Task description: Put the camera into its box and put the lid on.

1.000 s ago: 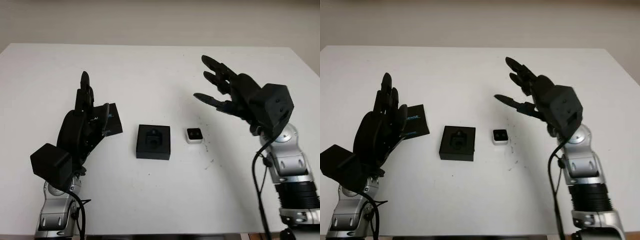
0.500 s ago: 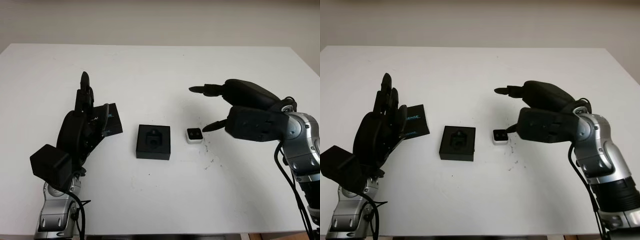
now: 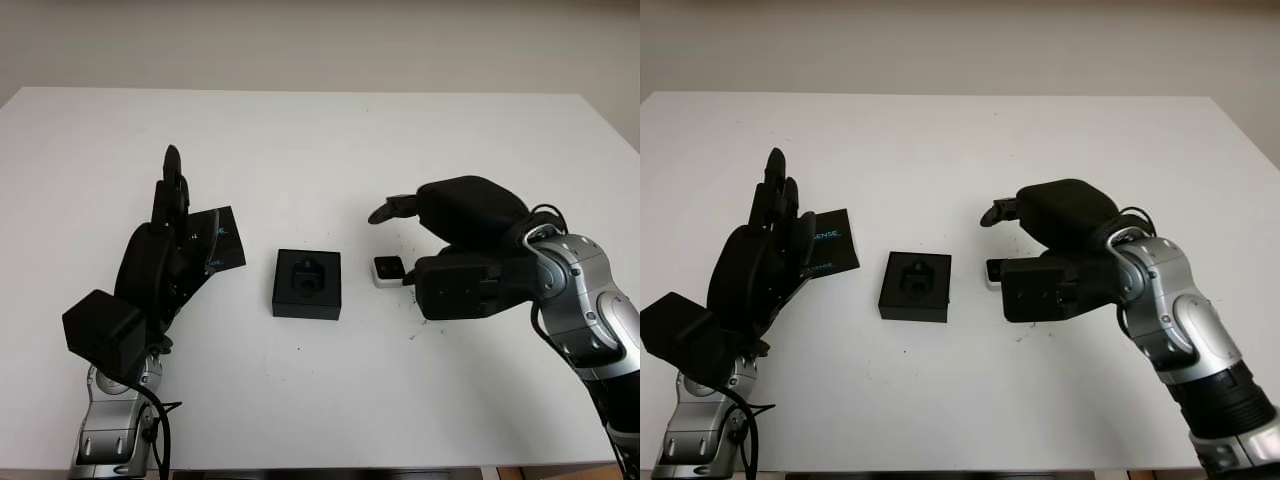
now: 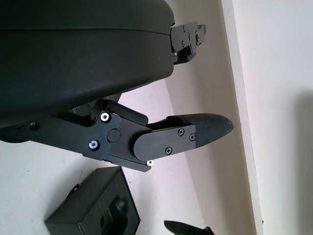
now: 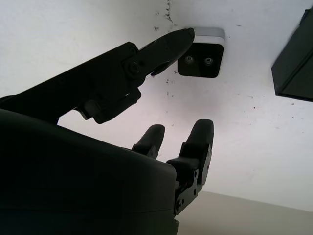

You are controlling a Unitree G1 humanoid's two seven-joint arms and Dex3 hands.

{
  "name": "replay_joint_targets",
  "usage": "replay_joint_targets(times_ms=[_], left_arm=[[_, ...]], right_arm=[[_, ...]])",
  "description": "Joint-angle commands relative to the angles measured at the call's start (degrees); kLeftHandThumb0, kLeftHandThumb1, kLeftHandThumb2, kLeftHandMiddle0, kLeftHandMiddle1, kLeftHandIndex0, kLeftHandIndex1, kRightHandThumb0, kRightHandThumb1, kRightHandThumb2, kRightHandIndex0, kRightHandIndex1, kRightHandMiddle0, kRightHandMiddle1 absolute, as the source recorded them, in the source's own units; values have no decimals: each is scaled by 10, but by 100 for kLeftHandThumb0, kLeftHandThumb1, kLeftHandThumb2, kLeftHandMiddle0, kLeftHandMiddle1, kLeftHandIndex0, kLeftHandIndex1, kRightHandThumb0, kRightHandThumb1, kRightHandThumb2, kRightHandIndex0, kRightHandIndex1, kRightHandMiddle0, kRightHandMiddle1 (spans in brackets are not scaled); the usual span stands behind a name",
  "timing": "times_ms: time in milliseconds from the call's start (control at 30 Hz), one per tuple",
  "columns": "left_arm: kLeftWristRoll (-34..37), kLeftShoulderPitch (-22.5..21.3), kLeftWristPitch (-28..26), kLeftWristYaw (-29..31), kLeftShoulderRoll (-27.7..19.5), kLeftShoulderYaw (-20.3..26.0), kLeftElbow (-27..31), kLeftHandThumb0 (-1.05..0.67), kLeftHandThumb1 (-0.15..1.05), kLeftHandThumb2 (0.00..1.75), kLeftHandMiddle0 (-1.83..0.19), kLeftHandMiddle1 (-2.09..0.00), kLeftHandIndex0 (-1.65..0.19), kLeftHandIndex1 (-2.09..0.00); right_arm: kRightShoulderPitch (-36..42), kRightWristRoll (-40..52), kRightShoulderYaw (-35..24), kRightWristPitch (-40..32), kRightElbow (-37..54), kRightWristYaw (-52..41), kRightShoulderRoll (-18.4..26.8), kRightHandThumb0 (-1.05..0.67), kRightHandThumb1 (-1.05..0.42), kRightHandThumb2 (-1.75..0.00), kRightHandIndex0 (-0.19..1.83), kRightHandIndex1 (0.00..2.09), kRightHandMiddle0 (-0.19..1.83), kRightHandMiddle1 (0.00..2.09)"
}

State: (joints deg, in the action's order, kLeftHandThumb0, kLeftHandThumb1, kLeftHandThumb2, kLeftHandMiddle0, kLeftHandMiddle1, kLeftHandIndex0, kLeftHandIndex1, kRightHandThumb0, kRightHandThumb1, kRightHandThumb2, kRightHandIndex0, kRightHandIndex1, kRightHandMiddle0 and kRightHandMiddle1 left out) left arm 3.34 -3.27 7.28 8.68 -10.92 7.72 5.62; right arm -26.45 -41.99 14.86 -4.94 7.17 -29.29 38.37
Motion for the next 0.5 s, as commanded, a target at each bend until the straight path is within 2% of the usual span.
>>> replay_joint_targets(times_ms=[0, 267, 400, 467], left_arm=[[1, 3, 9, 2, -3, -1, 3, -61, 105, 59, 19, 0, 19, 0], [3, 1, 11, 4, -1, 0, 0, -61, 105, 58, 19, 0, 19, 0], [4, 3, 7, 5, -2, 0, 4, -61, 105, 58, 19, 0, 19, 0], [3, 4, 7, 6, -3, -1, 5, -61, 105, 58, 19, 0, 19, 0]], right_arm=[[6, -5, 1, 4, 9, 2, 0, -56, -79, -6, 0, 116, 4, 116], [21, -8, -3, 14, 11, 9, -1, -61, -80, -6, 0, 119, 4, 114], [25, -24, 5, 11, 3, 20, -8, -63, -81, -6, -7, 133, 0, 122], [30, -32, 9, 13, -5, 29, -12, -63, -82, -6, -7, 131, 1, 114]])
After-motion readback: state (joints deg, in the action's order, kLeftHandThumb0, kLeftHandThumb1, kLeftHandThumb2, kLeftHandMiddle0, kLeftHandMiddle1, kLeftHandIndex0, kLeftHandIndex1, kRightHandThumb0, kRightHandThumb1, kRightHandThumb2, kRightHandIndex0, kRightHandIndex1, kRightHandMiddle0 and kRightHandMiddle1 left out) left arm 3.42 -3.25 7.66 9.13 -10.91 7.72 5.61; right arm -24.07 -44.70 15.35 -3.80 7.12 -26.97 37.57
